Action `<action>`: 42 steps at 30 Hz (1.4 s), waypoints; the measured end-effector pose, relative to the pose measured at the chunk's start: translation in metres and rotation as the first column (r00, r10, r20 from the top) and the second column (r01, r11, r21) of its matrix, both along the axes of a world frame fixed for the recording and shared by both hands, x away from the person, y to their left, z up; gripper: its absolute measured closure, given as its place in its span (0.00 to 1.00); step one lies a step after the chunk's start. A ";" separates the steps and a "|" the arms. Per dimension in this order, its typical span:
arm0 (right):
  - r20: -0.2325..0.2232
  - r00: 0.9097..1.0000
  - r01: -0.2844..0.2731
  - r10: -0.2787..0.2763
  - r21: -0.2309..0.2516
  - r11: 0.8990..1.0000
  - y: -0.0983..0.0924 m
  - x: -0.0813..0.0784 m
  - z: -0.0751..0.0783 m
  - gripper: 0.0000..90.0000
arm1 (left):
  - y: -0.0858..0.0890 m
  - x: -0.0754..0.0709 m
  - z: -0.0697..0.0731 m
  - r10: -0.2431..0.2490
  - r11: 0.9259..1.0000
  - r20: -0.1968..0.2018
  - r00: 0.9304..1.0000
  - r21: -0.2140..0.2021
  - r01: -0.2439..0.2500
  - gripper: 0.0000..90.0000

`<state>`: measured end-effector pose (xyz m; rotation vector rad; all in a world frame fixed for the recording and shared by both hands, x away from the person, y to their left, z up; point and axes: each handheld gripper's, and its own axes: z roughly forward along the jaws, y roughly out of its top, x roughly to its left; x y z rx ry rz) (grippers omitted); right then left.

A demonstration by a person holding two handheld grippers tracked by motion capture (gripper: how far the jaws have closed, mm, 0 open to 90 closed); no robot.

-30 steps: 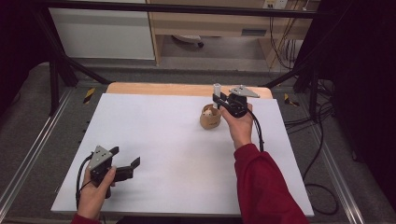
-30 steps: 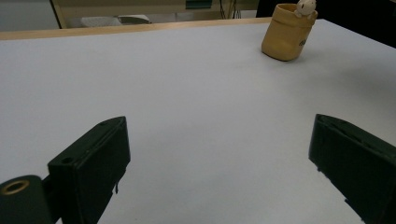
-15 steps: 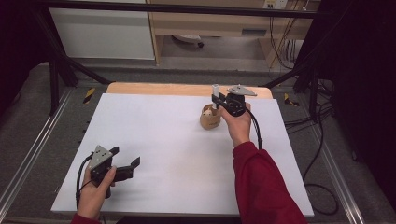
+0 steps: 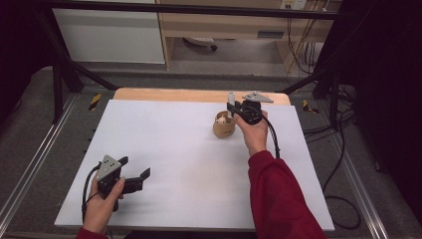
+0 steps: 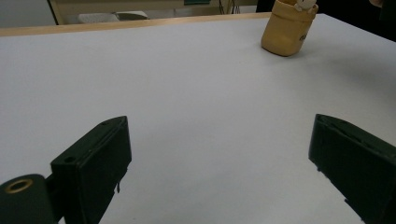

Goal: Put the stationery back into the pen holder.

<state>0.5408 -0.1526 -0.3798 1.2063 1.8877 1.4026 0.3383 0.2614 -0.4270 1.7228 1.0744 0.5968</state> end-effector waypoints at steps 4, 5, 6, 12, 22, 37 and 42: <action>-0.010 1.000 0.000 0.001 0.009 1.000 0.002 0.002 -0.003 0.77 | 0.000 0.000 0.000 -0.002 1.000 -0.003 1.000 -0.001 0.002 0.07; -0.011 1.000 -0.002 0.002 0.008 1.000 0.002 0.002 -0.004 0.77 | 0.000 0.000 0.000 -0.003 1.000 -0.003 1.000 -0.001 0.003 0.07; -0.015 1.000 -0.003 0.003 0.008 1.000 0.003 0.002 -0.004 0.77 | 0.000 0.000 0.000 -0.003 1.000 -0.003 1.000 0.000 0.003 0.07; -0.038 0.999 -0.013 0.014 0.018 1.000 0.005 0.004 -0.008 0.77 | -0.002 0.001 -0.001 -0.010 1.000 -0.007 1.000 0.005 0.010 0.07; -0.068 0.998 -0.011 0.012 0.014 1.000 0.005 0.006 -0.013 0.77 | -0.003 0.001 -0.002 -0.016 1.000 -0.014 1.000 0.011 0.017 0.07; -0.078 0.997 -0.021 0.026 0.055 0.998 -0.003 -0.001 -0.009 0.70 | -0.003 0.001 -0.002 -0.012 1.000 -0.015 1.000 0.010 0.012 0.06; -0.040 0.998 -0.035 0.038 0.064 0.997 -0.012 -0.015 0.004 0.68 | -0.003 0.000 -0.001 -0.013 1.000 -0.014 1.000 0.012 0.013 0.06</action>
